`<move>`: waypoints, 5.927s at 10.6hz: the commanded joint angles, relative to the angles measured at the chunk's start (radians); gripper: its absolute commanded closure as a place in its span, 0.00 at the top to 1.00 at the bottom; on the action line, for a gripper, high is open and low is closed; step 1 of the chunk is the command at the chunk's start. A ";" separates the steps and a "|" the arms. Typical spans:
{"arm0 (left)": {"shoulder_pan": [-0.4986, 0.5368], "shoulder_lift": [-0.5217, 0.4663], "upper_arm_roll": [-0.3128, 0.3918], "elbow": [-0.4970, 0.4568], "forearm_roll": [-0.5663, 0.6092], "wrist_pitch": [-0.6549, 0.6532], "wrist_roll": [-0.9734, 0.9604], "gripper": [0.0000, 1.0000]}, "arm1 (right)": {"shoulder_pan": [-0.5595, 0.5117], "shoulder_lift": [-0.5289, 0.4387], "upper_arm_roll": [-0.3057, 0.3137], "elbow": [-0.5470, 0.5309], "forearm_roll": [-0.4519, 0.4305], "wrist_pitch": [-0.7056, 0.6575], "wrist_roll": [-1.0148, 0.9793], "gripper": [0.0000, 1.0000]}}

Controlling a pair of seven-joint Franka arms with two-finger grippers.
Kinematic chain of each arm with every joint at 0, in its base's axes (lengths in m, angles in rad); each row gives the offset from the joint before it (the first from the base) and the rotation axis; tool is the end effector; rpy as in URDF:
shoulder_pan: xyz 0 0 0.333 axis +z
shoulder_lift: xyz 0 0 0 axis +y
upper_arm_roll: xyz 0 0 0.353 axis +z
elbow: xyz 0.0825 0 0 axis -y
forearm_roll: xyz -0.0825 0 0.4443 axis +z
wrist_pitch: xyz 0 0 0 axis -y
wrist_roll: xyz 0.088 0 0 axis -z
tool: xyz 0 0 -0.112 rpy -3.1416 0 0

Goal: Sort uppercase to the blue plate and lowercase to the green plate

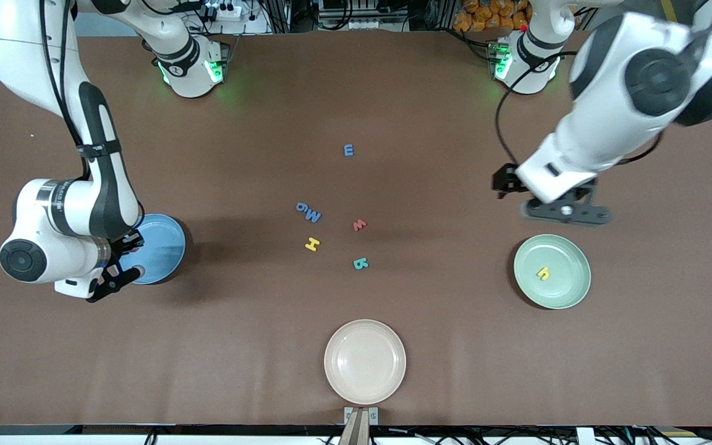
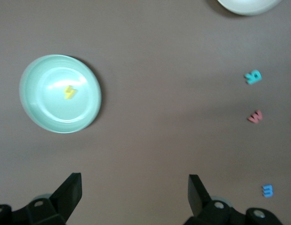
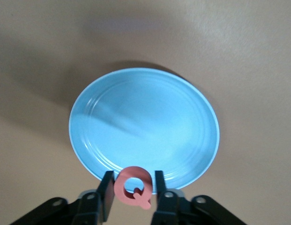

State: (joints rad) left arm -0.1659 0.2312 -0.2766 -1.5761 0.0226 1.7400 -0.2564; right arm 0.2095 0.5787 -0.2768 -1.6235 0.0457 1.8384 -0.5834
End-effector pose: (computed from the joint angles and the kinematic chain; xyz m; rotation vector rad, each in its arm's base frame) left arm 0.6325 -0.2789 0.5215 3.1082 -0.2890 -0.1075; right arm 0.7129 -0.0235 0.2646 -2.9889 -0.7846 0.5624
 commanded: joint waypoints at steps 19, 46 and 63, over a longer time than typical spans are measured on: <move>-0.388 0.574 -0.046 0.045 0.184 0.633 0.263 0.84 | -0.108 -0.005 0.018 0.014 0.028 0.094 0.008 1.00; -0.238 0.381 0.019 0.057 0.127 0.442 0.273 0.00 | -0.053 -0.010 0.021 0.016 0.089 0.104 0.010 1.00; 0.195 0.313 0.125 -0.150 0.132 0.374 0.209 1.00 | 0.396 0.262 0.174 0.350 0.166 0.341 0.701 1.00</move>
State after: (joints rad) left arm 0.0246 0.5558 -0.1650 -1.7243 0.1553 2.1040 -0.0689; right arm 0.6194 0.7711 -0.1353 -1.3546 0.2001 2.1473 0.0677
